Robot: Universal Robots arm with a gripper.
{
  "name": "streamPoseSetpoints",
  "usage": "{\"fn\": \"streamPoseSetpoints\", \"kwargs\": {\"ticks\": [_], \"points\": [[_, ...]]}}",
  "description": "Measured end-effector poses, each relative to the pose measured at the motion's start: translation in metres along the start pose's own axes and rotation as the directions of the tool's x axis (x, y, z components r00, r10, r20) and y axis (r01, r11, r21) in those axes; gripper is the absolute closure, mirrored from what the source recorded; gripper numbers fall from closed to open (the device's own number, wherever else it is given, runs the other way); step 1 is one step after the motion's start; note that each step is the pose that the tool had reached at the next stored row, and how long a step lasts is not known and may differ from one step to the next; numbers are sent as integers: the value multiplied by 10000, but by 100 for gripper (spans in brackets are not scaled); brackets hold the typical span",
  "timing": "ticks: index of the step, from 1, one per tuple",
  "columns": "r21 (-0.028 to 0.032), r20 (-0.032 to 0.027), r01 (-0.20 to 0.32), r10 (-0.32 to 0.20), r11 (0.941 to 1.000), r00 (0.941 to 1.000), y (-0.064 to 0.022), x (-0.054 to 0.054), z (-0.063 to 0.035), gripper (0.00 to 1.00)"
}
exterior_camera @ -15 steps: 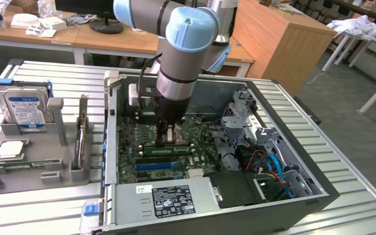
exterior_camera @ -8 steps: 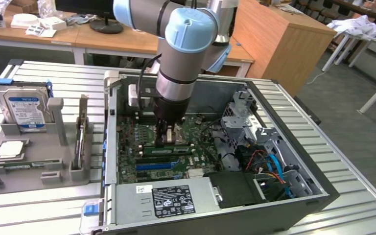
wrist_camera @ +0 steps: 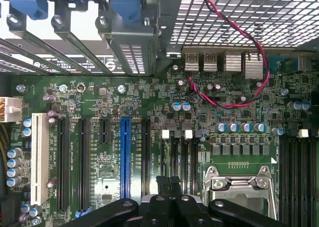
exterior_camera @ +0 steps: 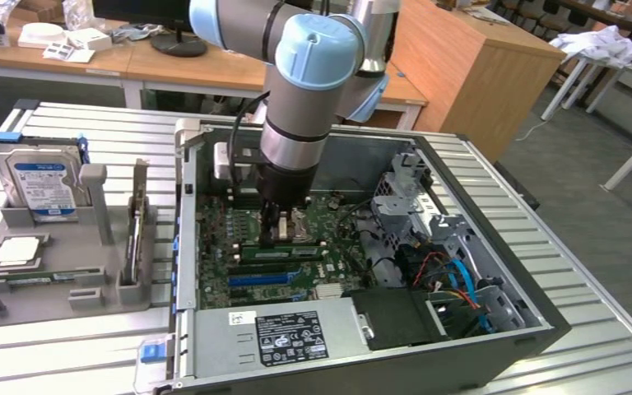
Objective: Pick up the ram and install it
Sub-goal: 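Press down the ram until it locks into place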
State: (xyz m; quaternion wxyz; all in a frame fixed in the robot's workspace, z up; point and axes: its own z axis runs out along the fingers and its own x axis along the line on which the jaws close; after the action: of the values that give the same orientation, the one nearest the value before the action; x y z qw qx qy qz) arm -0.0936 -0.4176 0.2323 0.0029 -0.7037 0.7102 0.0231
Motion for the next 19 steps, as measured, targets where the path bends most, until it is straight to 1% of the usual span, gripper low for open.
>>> {"fn": "streamPoseSetpoints", "kwargs": {"ticks": [3,15,19], "points": [[0,1,-1,1,10000,10000,1,-26,2,89],[0,-2,0,0,10000,10000,2,-25,18,89],[0,-2,0,0,10000,10000,1,-25,39,89]]}}
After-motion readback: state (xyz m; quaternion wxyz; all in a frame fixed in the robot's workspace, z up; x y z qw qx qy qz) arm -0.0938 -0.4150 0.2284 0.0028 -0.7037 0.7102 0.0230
